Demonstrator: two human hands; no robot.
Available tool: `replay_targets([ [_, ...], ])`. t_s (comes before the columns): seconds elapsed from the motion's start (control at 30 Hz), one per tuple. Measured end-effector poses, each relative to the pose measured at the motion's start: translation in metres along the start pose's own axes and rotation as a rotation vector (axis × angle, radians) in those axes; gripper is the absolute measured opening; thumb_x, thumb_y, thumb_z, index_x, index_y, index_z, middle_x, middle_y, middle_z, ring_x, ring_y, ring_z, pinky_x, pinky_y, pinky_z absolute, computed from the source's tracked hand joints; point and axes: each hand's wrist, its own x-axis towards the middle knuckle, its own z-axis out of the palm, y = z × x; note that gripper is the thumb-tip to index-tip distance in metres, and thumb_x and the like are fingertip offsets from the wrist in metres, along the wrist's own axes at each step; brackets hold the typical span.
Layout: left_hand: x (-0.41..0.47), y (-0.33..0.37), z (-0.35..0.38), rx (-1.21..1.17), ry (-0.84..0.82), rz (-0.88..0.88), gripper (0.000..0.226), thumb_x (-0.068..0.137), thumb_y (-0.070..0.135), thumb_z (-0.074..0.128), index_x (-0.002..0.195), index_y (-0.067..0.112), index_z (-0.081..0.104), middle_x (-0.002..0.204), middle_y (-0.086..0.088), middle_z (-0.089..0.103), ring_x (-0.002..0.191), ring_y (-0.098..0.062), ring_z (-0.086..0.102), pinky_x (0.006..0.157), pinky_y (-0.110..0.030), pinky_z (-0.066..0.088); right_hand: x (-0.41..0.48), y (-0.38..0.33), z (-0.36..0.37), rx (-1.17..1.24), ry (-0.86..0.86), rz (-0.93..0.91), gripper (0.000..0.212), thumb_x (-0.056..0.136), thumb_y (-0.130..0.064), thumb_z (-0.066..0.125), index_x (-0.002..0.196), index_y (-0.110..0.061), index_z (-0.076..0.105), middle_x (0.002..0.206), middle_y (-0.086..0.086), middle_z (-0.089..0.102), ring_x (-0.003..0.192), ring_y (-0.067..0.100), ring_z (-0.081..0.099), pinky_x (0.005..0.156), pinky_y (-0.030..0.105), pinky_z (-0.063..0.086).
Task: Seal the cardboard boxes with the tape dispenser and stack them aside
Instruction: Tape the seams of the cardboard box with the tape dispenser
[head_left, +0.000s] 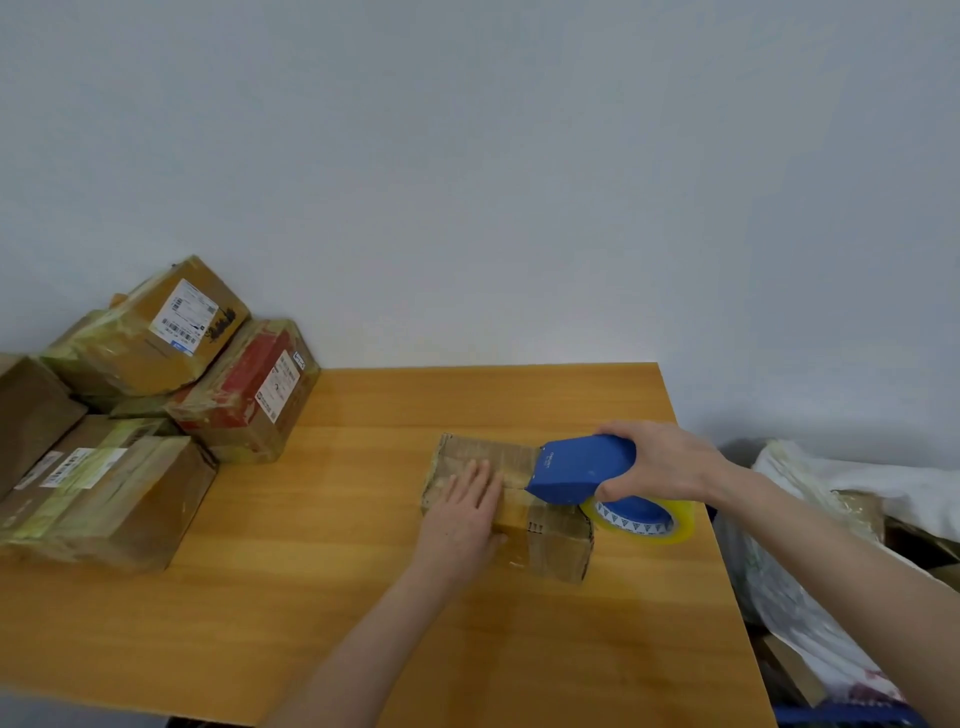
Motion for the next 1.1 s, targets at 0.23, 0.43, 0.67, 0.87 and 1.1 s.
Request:
replay_targets([
  [0.23, 0.005, 0.002, 0.003, 0.027, 0.009, 0.053, 0.069, 0.099, 0.048, 0.037, 0.154, 0.028, 0.001, 0.161, 0.001, -0.006, 0.149, -0.02, 0.001, 0.119, -0.036, 0.001, 0.003, -0.001, 0.0, -0.028, 0.0, -0.004, 0.065, 0.069, -0.055, 0.073, 0.126, -0.038, 0.047, 0.109, -0.012, 0.056, 0.095, 0.012, 0.057, 0.078, 0.031, 0.054],
  [0.43, 0.006, -0.002, 0.001, 0.024, -0.016, 0.053, 0.067, 0.099, 0.048, 0.038, 0.153, 0.028, 0.004, 0.162, 0.001, -0.004, 0.149, -0.021, 0.005, 0.119, -0.036, 0.008, -0.007, 0.017, -0.01, 0.022, -0.072, 0.024, 0.07, 0.066, -0.05, 0.076, 0.128, -0.038, 0.046, 0.111, -0.013, 0.055, 0.099, 0.012, 0.056, 0.087, 0.036, 0.053],
  [0.67, 0.004, 0.003, -0.001, 0.018, -0.01, 0.027, 0.07, 0.099, 0.047, 0.04, 0.154, 0.025, 0.002, 0.161, 0.001, -0.006, 0.149, -0.02, 0.002, 0.12, -0.038, 0.004, -0.016, 0.026, 0.002, -0.048, -0.105, 0.079, 0.074, 0.064, -0.049, 0.075, 0.128, -0.037, 0.041, 0.101, -0.012, 0.058, 0.086, 0.01, 0.06, 0.071, 0.025, 0.052],
  [0.87, 0.002, 0.009, -0.003, -0.092, 0.056, 0.057, 0.068, 0.097, 0.061, 0.022, 0.153, 0.027, 0.004, 0.158, 0.009, -0.001, 0.147, -0.011, 0.001, 0.115, -0.032, -0.005, -0.01, 0.018, -0.002, -0.134, -0.096, 0.08, 0.073, 0.062, -0.054, 0.072, 0.126, -0.037, 0.041, 0.102, -0.014, 0.056, 0.091, 0.011, 0.058, 0.066, 0.024, 0.047],
  [1.1, 0.005, -0.01, -0.008, -0.069, -0.019, -0.075, 0.063, 0.098, 0.056, 0.004, 0.152, 0.024, 0.003, 0.16, -0.004, -0.005, 0.148, -0.018, -0.002, 0.113, -0.033, -0.007, -0.008, 0.015, 0.007, -0.079, -0.063, 0.085, 0.071, 0.064, -0.05, 0.074, 0.124, -0.035, 0.041, 0.102, -0.012, 0.059, 0.087, 0.012, 0.06, 0.071, 0.028, 0.053],
])
